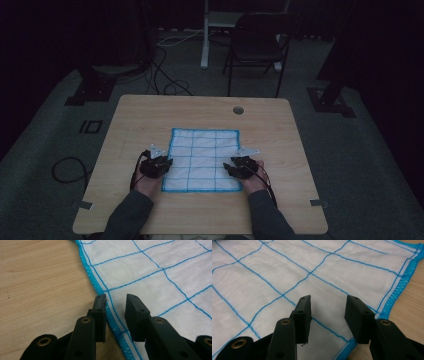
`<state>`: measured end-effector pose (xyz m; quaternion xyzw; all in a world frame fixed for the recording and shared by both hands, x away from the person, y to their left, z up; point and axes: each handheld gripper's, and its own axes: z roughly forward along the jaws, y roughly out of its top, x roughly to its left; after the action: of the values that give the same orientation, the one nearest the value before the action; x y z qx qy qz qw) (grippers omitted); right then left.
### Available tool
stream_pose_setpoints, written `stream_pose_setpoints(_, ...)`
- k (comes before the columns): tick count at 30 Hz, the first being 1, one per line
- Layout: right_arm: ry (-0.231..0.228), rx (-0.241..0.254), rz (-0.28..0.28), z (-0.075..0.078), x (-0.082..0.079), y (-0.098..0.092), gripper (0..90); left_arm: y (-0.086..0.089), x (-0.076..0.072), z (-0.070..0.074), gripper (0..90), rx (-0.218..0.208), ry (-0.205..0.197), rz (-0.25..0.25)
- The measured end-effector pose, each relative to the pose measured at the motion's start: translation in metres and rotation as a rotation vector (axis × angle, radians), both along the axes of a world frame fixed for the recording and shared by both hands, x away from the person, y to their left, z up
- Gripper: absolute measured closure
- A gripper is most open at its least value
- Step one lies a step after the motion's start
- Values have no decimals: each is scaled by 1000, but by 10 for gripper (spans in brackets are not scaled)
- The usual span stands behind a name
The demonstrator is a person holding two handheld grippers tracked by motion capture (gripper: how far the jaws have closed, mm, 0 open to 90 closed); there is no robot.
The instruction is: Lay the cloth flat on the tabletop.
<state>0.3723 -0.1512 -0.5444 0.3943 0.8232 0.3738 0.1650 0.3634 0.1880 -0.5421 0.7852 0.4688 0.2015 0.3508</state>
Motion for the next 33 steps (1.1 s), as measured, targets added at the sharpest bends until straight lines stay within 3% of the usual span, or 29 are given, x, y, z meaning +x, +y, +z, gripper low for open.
stream_pose_setpoints(15, 11, 22, 15, -1, -24, -14, 559, -2, -18, 0, 720, -1, 5, -24)
stream_pose_setpoints(33, 15, 37, 11, -1, -31, -15, 551, 2, -30, 0, 718, -14, 9, -23)
